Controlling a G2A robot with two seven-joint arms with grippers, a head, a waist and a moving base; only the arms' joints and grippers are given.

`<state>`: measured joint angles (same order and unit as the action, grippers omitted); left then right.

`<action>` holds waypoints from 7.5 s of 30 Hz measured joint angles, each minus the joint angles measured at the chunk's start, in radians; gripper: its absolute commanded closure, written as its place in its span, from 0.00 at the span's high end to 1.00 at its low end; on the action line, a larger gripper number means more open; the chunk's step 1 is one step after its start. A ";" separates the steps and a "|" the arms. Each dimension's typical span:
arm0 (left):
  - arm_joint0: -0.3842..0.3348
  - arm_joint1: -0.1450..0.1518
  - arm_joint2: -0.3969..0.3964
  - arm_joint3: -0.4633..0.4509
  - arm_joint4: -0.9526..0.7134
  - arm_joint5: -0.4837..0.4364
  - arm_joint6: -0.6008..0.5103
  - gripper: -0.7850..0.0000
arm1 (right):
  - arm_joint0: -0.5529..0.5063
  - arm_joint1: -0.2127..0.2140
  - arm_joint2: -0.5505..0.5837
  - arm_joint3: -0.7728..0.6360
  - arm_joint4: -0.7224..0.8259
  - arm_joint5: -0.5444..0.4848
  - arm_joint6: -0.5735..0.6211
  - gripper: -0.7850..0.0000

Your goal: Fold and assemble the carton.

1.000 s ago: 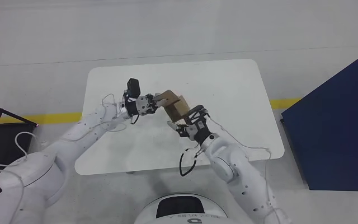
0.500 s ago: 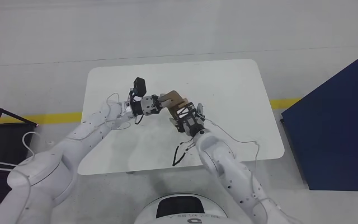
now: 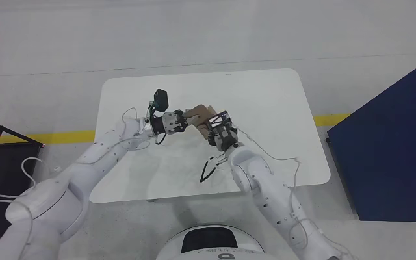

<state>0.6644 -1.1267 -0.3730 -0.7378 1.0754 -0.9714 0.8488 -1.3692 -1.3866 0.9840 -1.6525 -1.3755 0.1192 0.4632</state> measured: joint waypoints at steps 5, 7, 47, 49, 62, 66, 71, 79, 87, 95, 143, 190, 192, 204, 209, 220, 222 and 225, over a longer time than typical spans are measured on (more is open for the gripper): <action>0.012 0.004 -0.026 -0.013 0.007 -0.015 -0.014 0.00 | 0.007 -0.002 0.006 0.023 0.005 0.005 0.007 0.62; 0.017 0.004 -0.037 -0.020 0.009 -0.021 -0.021 0.00 | 0.015 -0.005 0.001 0.037 0.006 0.010 0.009 0.62; 0.013 -0.129 -0.097 0.225 -0.390 -0.041 -0.379 0.00 | -0.147 -0.003 -0.110 -0.149 -0.326 -0.019 -0.128 1.00; 0.013 -0.129 -0.097 0.225 -0.390 -0.041 -0.379 0.00 | -0.147 -0.003 -0.109 -0.149 -0.326 -0.019 -0.128 1.00; 0.052 -0.110 -0.179 0.107 -0.746 -0.032 -0.843 0.00 | -0.102 -0.021 -0.210 -0.083 -0.566 0.004 -0.018 0.64; 0.081 -0.088 -0.223 0.033 -0.873 -0.034 -0.950 0.00 | -0.096 -0.026 -0.217 -0.080 -0.583 -0.001 0.004 0.64; 0.119 -0.054 -0.268 -0.062 -0.925 -0.030 -1.056 0.00 | -0.083 -0.030 -0.208 -0.069 -0.603 -0.009 0.042 0.79; 0.191 -0.005 -0.343 -0.198 -0.996 0.005 -1.187 0.00 | -0.039 -0.052 -0.233 -0.014 -0.656 0.009 0.130 0.65; 0.244 0.024 -0.406 -0.279 -1.066 0.031 -1.258 0.00 | -0.037 -0.064 -0.238 -0.007 -0.672 0.012 0.156 0.47; 0.277 0.033 -0.437 -0.318 -1.103 0.060 -1.300 0.00 | -0.065 -0.067 -0.221 -0.030 -0.704 0.047 0.145 0.47; 0.256 -0.030 -0.446 -0.183 -1.321 0.115 -1.461 0.00 | -0.232 -0.061 -0.176 -0.161 -0.839 -0.026 -0.004 0.47; 0.277 -0.037 -0.517 -0.200 -1.406 0.097 -1.634 0.00 | -0.145 -0.122 -0.174 -0.072 -0.799 0.031 0.131 0.75; 0.271 -0.037 -0.518 -0.182 -1.364 0.106 -1.616 0.00 | -0.160 -0.120 -0.167 -0.093 -0.779 0.021 0.103 0.93; 0.231 -0.066 -0.472 -0.061 -1.149 0.170 -1.487 0.00 | -0.310 -0.078 0.008 -0.260 -0.608 -0.060 -0.111 0.93; 0.202 -0.083 -0.442 -0.004 -0.993 0.186 -1.373 0.00 | -0.271 -0.080 0.046 -0.196 -0.520 -0.077 -0.085 0.91; 0.187 -0.094 -0.433 0.036 -0.788 0.096 -1.185 0.42 | -0.155 -0.095 0.046 -0.018 -0.356 -0.104 -0.091 0.92; 0.192 -0.092 -0.441 0.029 -0.774 0.071 -1.166 1.00 | -0.150 -0.096 0.054 -0.003 -0.323 -0.101 -0.110 0.91; 0.206 -0.089 -0.456 0.017 -0.804 0.022 -1.155 1.00 | -0.147 -0.095 0.067 0.013 -0.279 -0.108 -0.141 0.91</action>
<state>0.8701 -1.2154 -0.8293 -0.7205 0.2716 -0.9496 -0.3063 -1.5164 -1.4818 1.0507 -1.6392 -1.6543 0.0110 0.3226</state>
